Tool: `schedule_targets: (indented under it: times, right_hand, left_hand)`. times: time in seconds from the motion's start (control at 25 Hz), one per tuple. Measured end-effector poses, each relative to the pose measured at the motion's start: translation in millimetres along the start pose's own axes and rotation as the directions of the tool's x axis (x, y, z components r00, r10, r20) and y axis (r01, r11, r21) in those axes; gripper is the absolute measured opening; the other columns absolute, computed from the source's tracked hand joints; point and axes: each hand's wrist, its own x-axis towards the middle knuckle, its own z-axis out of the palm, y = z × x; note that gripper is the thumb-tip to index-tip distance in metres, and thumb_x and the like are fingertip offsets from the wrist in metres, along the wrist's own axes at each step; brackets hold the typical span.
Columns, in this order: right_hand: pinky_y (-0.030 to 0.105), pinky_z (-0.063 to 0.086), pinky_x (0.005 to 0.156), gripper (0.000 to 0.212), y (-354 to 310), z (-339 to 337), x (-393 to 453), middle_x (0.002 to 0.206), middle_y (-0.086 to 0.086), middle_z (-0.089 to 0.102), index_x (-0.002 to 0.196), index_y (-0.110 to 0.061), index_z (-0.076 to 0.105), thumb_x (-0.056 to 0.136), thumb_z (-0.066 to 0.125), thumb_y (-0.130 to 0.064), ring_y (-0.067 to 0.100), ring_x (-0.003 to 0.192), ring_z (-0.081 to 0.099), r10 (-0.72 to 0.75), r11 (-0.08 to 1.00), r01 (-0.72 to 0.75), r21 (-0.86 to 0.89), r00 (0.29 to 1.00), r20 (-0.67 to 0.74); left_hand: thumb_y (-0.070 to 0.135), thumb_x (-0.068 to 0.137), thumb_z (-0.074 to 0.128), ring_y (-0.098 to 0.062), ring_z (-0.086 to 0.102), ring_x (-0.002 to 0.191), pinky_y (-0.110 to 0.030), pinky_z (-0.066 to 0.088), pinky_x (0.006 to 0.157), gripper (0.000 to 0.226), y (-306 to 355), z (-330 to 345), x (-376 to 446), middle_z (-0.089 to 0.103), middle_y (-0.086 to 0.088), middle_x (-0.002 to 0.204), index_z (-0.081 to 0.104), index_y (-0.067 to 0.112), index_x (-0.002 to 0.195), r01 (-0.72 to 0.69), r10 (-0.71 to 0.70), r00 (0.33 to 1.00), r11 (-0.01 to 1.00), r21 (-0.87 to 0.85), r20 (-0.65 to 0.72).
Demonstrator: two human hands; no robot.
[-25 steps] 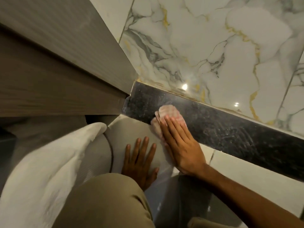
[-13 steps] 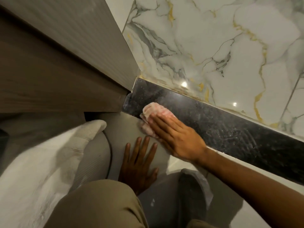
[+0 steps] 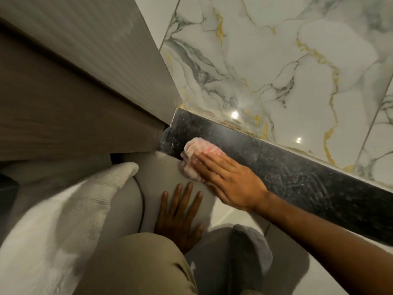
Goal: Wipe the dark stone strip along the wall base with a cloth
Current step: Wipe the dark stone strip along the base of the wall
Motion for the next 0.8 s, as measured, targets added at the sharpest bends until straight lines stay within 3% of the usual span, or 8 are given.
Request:
schedule_targets:
  times: [0.08, 0.2, 0.24, 0.36, 0.44, 0.6, 0.68, 0.8]
  right_hand:
    - [0.05, 0.028, 0.139, 0.062, 10, -6, 21, 0.183, 0.013, 0.024, 0.174, -0.009, 0.026, 0.118, 0.037, -0.034, 0.028, 0.173, 0.02, 0.134, 0.991, -0.135, -0.019, 0.989, -0.056]
    - [0.051, 0.03, 0.138, 0.061, -8, -5, 77, 0.182, 0.015, 0.028, 0.173, -0.008, 0.03, 0.118, 0.042, -0.033, 0.03, 0.172, 0.024, 0.386, 0.923, -0.382, 0.051, 0.91, -0.153]
    - [0.051, 0.031, 0.138, 0.06, -13, -2, 80, 0.181, 0.014, 0.031, 0.172, -0.009, 0.034, 0.117, 0.044, -0.033, 0.03, 0.171, 0.027, 0.383, 0.924, -0.374, 0.081, 0.913, -0.144]
    - [0.05, 0.027, 0.14, 0.06, -8, -1, 22, 0.182, 0.01, 0.028, 0.173, -0.014, 0.031, 0.117, 0.042, -0.033, 0.028, 0.171, 0.024, 0.16, 0.987, -0.16, 0.001, 0.986, -0.037]
    - [0.053, 0.03, 0.139, 0.062, 0, -8, -18, 0.184, 0.011, 0.023, 0.174, -0.014, 0.025, 0.118, 0.038, -0.035, 0.028, 0.173, 0.019, 0.178, 0.984, -0.178, -0.033, 0.984, -0.002]
    - [0.055, 0.016, 0.142, 0.066, -15, -10, 59, 0.186, 0.014, 0.011, 0.176, -0.012, 0.015, 0.118, 0.037, -0.032, 0.03, 0.174, 0.007, 0.569, 0.821, -0.559, 0.118, 0.818, -0.082]
    - [0.055, 0.022, 0.141, 0.063, -27, 0, 83, 0.184, 0.014, 0.021, 0.174, -0.011, 0.024, 0.117, 0.04, -0.03, 0.032, 0.173, 0.016, 0.442, 0.893, -0.428, 0.141, 0.892, -0.093]
    - [0.051, 0.03, 0.138, 0.059, -29, 6, 17, 0.183, 0.009, 0.028, 0.173, -0.015, 0.031, 0.118, 0.045, -0.03, 0.026, 0.172, 0.022, 0.192, 0.98, -0.189, 0.056, 0.98, -0.058]
  left_hand:
    - [0.065, 0.11, 0.036, -0.036, 0.007, 0.179, -0.061, -0.005, 0.143, 0.081, -1, 2, 1, 0.012, -0.01, 0.192, 0.025, 0.026, 0.181, -0.004, 0.003, 1.0, 1.0, 0.013, 0.013]
    - [0.064, 0.11, 0.037, -0.036, 0.009, 0.178, -0.062, -0.004, 0.143, 0.08, -2, 4, -1, 0.013, -0.011, 0.192, 0.025, 0.026, 0.181, -0.003, 0.003, 1.0, 1.0, 0.013, 0.018]
    - [0.063, 0.11, 0.037, -0.036, 0.009, 0.178, -0.062, -0.004, 0.143, 0.081, -1, 3, -1, 0.013, -0.011, 0.192, 0.024, 0.027, 0.181, 0.0, 0.0, 1.0, 1.0, 0.007, 0.021]
    - [0.064, 0.11, 0.036, -0.035, 0.006, 0.179, -0.061, -0.006, 0.143, 0.082, -1, 0, 0, 0.011, -0.01, 0.192, 0.022, 0.027, 0.181, 0.004, -0.004, 1.0, 1.0, 0.001, 0.03]
    - [0.065, 0.11, 0.033, -0.034, 0.003, 0.179, -0.06, -0.009, 0.143, 0.082, 0, -3, 1, 0.008, -0.01, 0.193, 0.02, 0.027, 0.182, 0.001, -0.002, 0.999, 1.0, 0.02, 0.038]
    - [0.064, 0.11, 0.035, -0.033, 0.002, 0.179, -0.06, -0.006, 0.143, 0.082, 0, -5, 3, 0.006, -0.009, 0.193, 0.019, 0.028, 0.182, -0.005, 0.004, 1.0, 1.0, 0.025, 0.018]
    - [0.064, 0.11, 0.035, -0.032, 0.0, 0.179, -0.059, -0.007, 0.143, 0.082, -2, -4, 1, 0.003, -0.008, 0.193, 0.015, 0.028, 0.182, -0.009, 0.009, 1.0, 1.0, 0.024, 0.014]
    - [0.064, 0.11, 0.034, -0.033, 0.003, 0.179, -0.06, -0.007, 0.143, 0.082, -2, 0, 1, 0.005, -0.009, 0.193, 0.018, 0.027, 0.182, -0.016, 0.016, 1.0, 1.0, 0.011, 0.011]
